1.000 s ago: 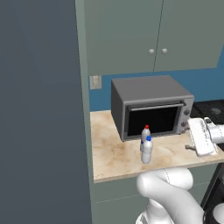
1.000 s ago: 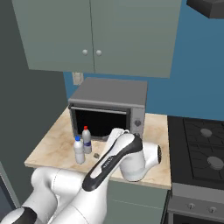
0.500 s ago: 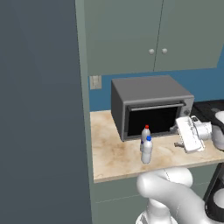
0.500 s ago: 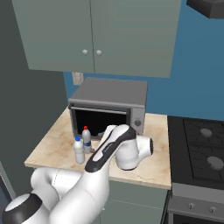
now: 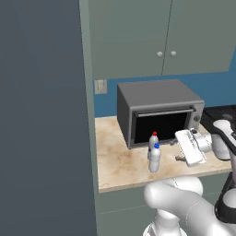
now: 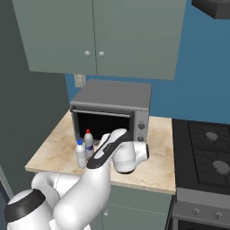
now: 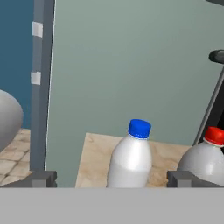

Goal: Take the bottled waters from the counter and place them in the freezer to freeze. Close the freezer door after placing the bottles.

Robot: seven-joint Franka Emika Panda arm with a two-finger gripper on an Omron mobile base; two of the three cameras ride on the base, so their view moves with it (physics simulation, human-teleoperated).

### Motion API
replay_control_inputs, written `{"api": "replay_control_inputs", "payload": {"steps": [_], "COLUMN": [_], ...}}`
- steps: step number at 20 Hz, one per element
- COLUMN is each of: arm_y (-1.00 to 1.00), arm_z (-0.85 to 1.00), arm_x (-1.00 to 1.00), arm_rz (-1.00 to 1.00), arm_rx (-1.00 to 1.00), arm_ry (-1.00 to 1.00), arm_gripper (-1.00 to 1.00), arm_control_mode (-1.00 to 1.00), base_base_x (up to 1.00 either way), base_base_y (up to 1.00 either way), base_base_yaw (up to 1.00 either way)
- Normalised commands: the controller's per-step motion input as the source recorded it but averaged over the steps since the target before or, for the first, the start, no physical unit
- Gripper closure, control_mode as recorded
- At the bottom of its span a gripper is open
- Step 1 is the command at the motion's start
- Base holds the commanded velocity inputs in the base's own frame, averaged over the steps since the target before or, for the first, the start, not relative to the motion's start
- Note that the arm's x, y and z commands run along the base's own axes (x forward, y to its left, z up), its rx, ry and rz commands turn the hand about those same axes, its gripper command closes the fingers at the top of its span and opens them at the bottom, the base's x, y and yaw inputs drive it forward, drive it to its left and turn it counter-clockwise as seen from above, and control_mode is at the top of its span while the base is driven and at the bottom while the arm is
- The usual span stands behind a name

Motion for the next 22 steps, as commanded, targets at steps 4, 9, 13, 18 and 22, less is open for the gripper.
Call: {"api": "replay_control_inputs", "payload": {"steps": [4, 9, 13, 18, 22], "arm_y": [0.28, 0.16, 0.2, 0.27, 0.27], "arm_z": [-0.28, -0.08, -0.02, 0.0, 0.0], "arm_x": [0.0, 0.0, 0.0, 0.0, 0.0], "arm_rz": [0.0, 0.0, 0.0, -0.01, 0.0], "arm_rx": [0.0, 0.0, 0.0, 0.0, 0.0], "arm_ry": [-0.02, -0.01, 0.0, 0.0, 0.0], "arm_gripper": [-1.0, -1.0, -1.0, -1.0, -1.0], "arm_control_mode": [-1.0, -1.0, -1.0, -1.0, -1.0], "base_base_x": [0.0, 0.0, 0.0, 0.0, 0.0], "base_base_y": [0.0, 0.0, 0.0, 0.0, 0.0], "base_base_yaw": [0.0, 0.0, 0.0, 0.0, 0.0]}}
